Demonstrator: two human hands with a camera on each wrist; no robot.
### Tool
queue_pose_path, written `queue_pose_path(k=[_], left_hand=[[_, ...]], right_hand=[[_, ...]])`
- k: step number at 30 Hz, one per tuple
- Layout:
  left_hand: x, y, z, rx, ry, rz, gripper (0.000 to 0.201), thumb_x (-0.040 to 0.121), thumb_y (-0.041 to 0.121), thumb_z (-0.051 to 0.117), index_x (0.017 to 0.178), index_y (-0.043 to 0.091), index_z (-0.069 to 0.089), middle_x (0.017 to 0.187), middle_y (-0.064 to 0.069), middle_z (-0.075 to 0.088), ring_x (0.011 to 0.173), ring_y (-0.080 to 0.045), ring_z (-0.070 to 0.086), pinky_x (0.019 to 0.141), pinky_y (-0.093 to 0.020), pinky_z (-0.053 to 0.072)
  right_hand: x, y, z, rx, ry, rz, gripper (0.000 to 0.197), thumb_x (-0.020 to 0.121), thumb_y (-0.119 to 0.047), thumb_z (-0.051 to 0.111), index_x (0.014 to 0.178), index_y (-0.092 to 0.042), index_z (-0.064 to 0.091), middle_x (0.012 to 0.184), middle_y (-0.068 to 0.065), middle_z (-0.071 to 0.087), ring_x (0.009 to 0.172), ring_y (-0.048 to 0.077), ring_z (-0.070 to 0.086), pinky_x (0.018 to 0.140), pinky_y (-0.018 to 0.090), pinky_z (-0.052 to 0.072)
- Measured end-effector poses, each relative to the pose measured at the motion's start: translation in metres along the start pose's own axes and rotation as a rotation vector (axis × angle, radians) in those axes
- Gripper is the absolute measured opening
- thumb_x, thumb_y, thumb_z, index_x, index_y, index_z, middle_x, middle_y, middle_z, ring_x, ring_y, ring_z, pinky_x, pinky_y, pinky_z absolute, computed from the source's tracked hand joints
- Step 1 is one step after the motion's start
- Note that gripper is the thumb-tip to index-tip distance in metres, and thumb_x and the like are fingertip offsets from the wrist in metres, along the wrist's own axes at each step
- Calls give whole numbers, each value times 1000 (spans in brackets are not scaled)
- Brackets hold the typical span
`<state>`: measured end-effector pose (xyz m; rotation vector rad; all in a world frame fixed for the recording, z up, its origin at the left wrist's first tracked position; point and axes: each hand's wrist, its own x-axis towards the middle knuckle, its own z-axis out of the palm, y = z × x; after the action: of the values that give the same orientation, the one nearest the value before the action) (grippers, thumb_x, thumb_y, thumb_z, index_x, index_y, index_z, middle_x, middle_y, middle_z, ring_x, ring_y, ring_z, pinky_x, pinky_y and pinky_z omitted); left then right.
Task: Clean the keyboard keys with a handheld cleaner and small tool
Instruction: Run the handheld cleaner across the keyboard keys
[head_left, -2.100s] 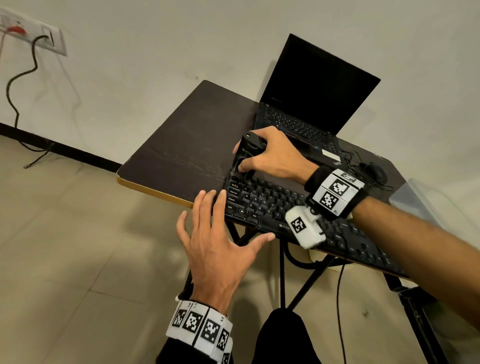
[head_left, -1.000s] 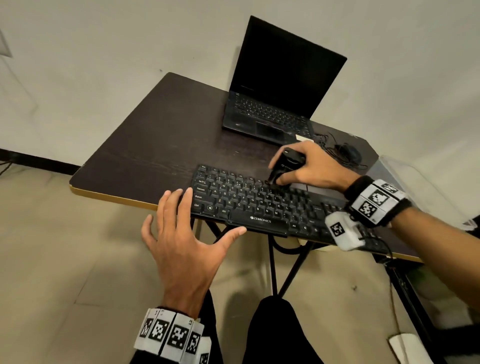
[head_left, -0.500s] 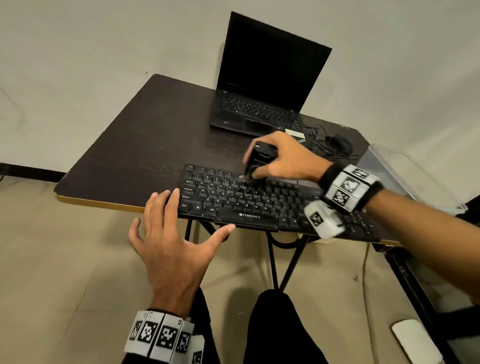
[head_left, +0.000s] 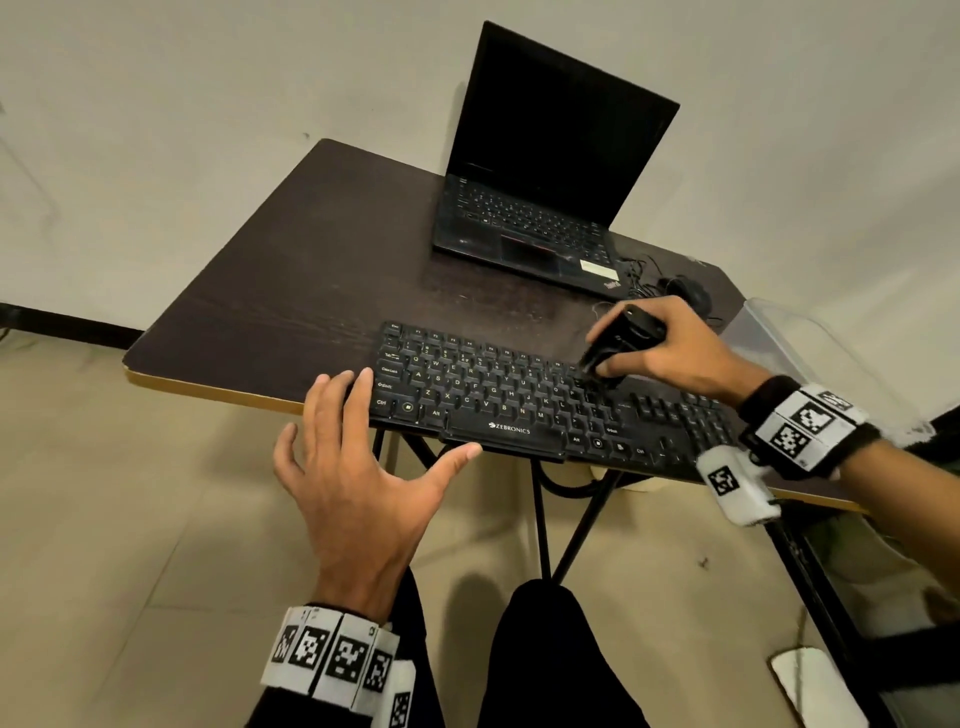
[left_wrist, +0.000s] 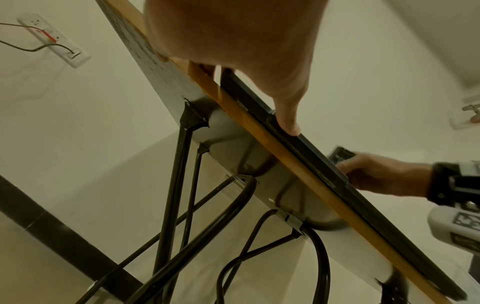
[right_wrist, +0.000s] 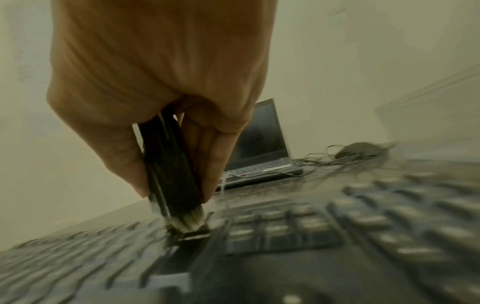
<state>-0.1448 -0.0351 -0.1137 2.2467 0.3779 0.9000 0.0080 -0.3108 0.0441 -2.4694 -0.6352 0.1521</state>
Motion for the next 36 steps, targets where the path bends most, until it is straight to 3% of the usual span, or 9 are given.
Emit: queue_pose_path(k=[8,13,17,22,25,27,29,32,36], left_hand=[[-1,-2,1,-9,11,2,112,67,91,68,146,11,56,154,-4,53,153,-23,38,116,-59,29],[0,-2,-1,-1,7,12,112,69,93,64,145,11,56,153,-6,54,151,-24,41,116,-60,30],[0,-1,-2,13,9,12,111,69,93,64,144,11,57,152,-5,55,150,-24,42,116,-60,30],[0,0,-1,9,17,18,111,69,94,62,144,12,57,152,-4,55,150,-23,42,115,-59,31],[0,0,-1,14,17,13,111,69,94,62,144,12,57,152,-3,55,151,-23,42,116,-59,31],[0,-1,-1,15,17,6,111,68,93,63,145,13,56,152,-3,54,151,-22,41,117,-58,30],[-1,0,0,13,14,2,112,68,92,64,145,13,56,153,-3,53,152,-22,40,117,-58,29],[-1,0,0,4,5,3,112,69,93,61,146,12,55,154,-4,53,152,-23,39,116,-58,30],[-1,0,-1,3,-1,10,113,69,93,60,146,11,56,154,-5,53,152,-24,39,115,-58,31]], right_hand=[[86,-121,96,60,-102,-290,26,74,-7,87,98,-13,81,94,-2,81,90,17,78,92,39,62],[105,-158,118,42,-142,-290,26,72,-10,87,96,-14,80,88,-6,81,84,7,76,86,33,63],[86,-129,89,-41,-159,-212,26,73,-9,88,96,-16,80,90,-5,80,85,9,77,84,31,63],[28,-51,29,-91,-159,-56,29,81,-4,87,105,-18,77,101,-3,79,91,11,77,89,35,64],[-9,-8,-2,-98,-110,42,33,81,-3,88,106,-22,76,102,-3,79,88,11,78,84,37,64],[-28,11,-16,-82,-77,89,34,82,-2,87,105,-24,75,100,-3,78,87,13,77,78,32,65],[-36,17,-21,-61,-56,94,33,83,-3,86,106,-23,75,99,-1,78,86,18,77,73,31,64],[-25,1,-6,-19,-56,23,31,83,-1,86,107,-18,76,99,1,78,82,17,77,74,39,65],[18,-50,42,67,-90,-159,29,80,-3,89,105,-13,79,102,2,81,94,20,79,92,44,64]])
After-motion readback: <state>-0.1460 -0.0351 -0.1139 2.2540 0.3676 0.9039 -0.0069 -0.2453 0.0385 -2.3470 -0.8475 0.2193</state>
